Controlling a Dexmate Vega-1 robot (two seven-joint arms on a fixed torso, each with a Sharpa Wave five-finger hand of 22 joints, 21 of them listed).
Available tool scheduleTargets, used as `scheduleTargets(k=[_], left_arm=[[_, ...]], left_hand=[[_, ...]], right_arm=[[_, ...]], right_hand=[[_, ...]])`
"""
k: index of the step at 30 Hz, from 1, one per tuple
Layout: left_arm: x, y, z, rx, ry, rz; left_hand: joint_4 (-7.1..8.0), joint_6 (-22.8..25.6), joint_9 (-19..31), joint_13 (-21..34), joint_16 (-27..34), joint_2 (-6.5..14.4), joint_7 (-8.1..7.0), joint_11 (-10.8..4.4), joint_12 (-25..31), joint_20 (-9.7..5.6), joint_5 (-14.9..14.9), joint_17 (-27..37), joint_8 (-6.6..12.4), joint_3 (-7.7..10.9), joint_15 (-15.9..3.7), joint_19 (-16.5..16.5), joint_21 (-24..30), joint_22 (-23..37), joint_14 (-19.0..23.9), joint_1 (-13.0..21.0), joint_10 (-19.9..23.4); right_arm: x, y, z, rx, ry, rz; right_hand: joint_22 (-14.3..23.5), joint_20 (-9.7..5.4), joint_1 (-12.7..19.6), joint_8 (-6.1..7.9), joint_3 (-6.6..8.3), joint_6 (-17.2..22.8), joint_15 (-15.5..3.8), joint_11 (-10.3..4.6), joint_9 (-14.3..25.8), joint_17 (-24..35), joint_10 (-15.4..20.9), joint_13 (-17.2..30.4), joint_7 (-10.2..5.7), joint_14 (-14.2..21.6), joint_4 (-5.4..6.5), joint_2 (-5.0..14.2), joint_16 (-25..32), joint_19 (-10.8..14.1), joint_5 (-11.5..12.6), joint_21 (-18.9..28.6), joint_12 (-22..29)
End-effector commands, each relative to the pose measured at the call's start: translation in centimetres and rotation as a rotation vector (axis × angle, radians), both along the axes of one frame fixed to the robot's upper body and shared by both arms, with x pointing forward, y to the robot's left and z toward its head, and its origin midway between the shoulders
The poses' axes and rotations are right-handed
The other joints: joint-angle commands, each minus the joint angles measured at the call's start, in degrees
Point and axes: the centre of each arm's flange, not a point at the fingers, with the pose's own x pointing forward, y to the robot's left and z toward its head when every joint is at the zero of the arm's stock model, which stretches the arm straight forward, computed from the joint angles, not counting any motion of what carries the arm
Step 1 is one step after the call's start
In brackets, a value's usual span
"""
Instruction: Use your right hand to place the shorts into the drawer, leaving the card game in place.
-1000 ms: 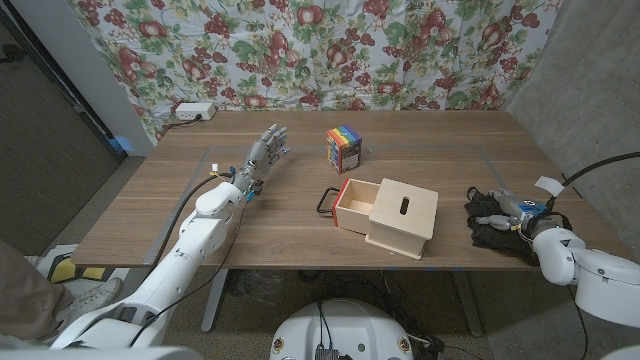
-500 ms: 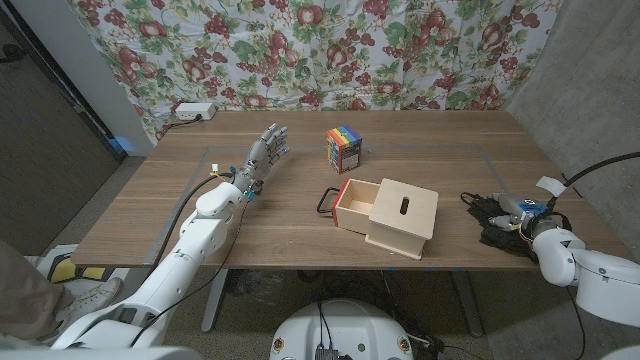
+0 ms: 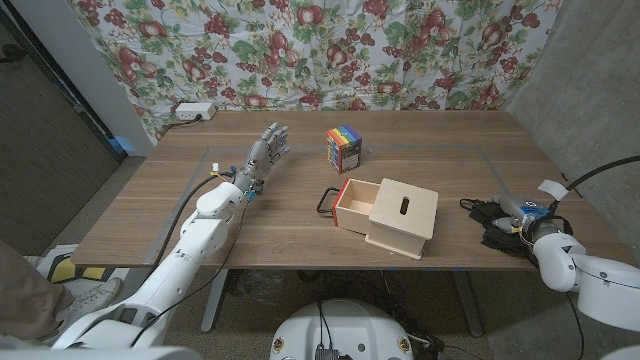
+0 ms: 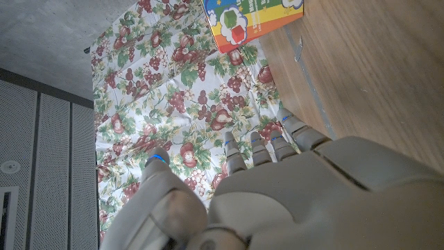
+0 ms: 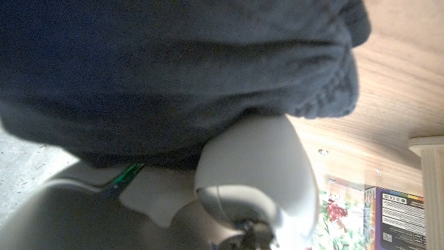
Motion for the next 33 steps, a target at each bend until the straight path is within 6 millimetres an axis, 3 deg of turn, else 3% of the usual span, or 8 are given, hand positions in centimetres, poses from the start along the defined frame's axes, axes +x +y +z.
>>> scheduleTargets(k=[1, 6, 13, 33], left_arm=[[-0.5, 0.1, -0.7, -0.011, 0.003, 0.006], [-0.6, 0.1, -0.9, -0.013, 0.01, 0.006], [-0.6, 0.2, -1.1, -0.012, 0.012, 0.004], [-0.3, 0.1, -0.7, -0.008, 0.004, -0.001]], left_hand=[[0.1, 0.4, 0.1, 0.2, 0.3, -0.2, -0.19, 0.15, 0.1, -0.1, -0.1, 0.3, 0.36, -0.03, -0.83, 0.4, 0.3, 0.1, -0.5, -0.5, 0.0], [0.16, 0.4, 0.1, 0.2, 0.3, -0.1, -0.2, 0.19, 0.1, -0.1, -0.1, 0.3, 0.34, -0.08, -0.84, 0.4, 0.3, 0.1, -0.5, -0.6, 0.0], [0.22, 0.5, 0.1, 0.2, 0.3, -0.1, -0.2, 0.15, 0.1, -0.1, -0.1, 0.3, 0.31, -0.12, -0.86, 0.3, 0.3, 0.1, -0.6, -0.7, 0.0], [0.3, 0.6, 0.1, 0.2, 0.3, 0.0, -0.21, 0.17, 0.1, -0.23, -0.1, 0.3, 0.26, -0.19, -0.74, 0.3, 0.3, 0.1, -0.6, -0.9, 0.0]], right_arm=[[-0.5, 0.0, 0.6, -0.012, -0.066, -0.002], [-0.8, 0.1, 0.7, -0.008, -0.096, -0.002], [-1.2, 0.4, 0.9, -0.003, -0.126, 0.002], [-2.4, 0.7, 2.5, 0.0, -0.215, -0.009]], right_hand=[[1.1, -13.54, 1.5, 1.39, -0.26, 2.2, -13.74, -0.4, 1.6, 6.5, 1.4, 2.6, 0.19, 5.5, 0.4, 0.25, 1.8, 7.9, -0.3, 2.9, 2.3], [2.2, -13.39, 1.3, 3.5, -0.56, 5.9, -13.73, -1.0, 3.6, 7.3, 3.2, 5.6, -0.05, 7.3, 0.83, -0.31, 1.0, 8.0, -0.8, 6.7, 5.1], [3.1, -13.49, 2.3, 4.84, -0.1, 7.8, -13.67, -1.52, 5.2, 7.7, 4.9, 6.8, -0.18, 9.5, 0.44, -0.69, 0.4, 7.9, -1.4, 9.9, 6.5], [3.6, -13.27, 2.5, 5.69, 0.37, 8.3, -13.66, -1.41, 7.0, 7.7, 5.3, 6.9, -0.11, 10.9, 0.66, -1.17, -1.4, 6.2, -2.1, 13.2, 6.5]])
